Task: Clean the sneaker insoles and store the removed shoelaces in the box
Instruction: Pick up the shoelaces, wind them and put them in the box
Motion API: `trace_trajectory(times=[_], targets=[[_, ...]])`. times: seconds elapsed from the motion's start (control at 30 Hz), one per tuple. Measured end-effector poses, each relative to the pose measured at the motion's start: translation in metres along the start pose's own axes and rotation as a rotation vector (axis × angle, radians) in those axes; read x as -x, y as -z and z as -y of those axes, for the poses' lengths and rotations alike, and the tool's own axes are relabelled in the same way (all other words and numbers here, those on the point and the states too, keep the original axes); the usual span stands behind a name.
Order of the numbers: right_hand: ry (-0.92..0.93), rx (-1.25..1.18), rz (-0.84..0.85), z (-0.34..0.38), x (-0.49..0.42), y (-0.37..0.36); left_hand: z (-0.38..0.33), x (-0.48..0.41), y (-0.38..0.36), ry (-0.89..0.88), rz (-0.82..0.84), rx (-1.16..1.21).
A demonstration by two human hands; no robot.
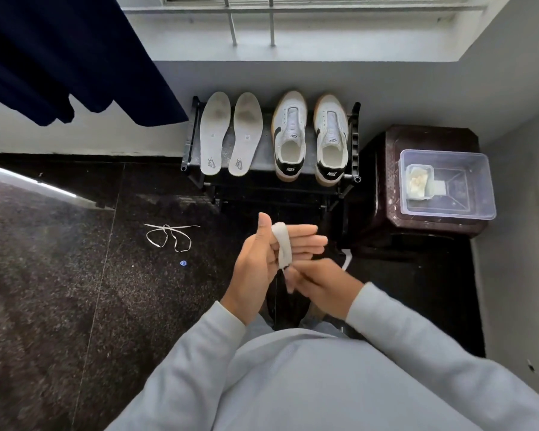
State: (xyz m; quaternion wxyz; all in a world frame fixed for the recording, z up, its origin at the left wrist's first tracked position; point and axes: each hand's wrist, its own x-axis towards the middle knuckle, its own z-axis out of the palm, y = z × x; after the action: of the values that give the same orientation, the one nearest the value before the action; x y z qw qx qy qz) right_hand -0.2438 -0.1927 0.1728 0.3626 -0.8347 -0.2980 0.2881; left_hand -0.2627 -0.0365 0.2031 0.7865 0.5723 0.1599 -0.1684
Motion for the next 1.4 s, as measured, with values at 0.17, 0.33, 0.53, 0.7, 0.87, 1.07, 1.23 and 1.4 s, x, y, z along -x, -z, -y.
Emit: trace_trajectory(times=[0.17, 0.33, 0.53, 0.7, 0.87, 1.07, 1.23, 1.4], targets=[[0.008, -0.086, 0.012, 0.034, 0.018, 0.020, 0.004, -0.011, 0.017, -0.002, -0.058, -0.211], [0.019, -0.146, -0.209, 0.044, -0.015, 0.061, 0.012, -0.005, 0.016, 0.132, 0.159, -0.271], [-0.165, -0.110, -0.141, 0.001, -0.042, 0.025, 0.002, 0.006, 0.012, 0.092, 0.206, -0.097], [-0.065, -0.069, 0.002, 0.020, -0.003, -0.018, -0.003, -0.005, 0.020, -0.060, -0.035, -0.182], [0.051, -0.174, -0.190, 0.052, -0.014, 0.028, 0.007, -0.006, 0.034, 0.029, 0.054, -0.336], [-0.128, -0.214, -0.139, 0.030, -0.061, 0.047, 0.000, 0.001, 0.029, 0.154, 0.447, -0.104], [-0.225, -0.464, -0.069, 0.023, -0.039, -0.009, -0.012, 0.012, 0.035, 0.059, 0.206, 0.044], [-0.308, -0.915, -0.130, 0.047, -0.024, -0.032, -0.020, 0.010, 0.046, 0.028, 0.028, 0.152]])
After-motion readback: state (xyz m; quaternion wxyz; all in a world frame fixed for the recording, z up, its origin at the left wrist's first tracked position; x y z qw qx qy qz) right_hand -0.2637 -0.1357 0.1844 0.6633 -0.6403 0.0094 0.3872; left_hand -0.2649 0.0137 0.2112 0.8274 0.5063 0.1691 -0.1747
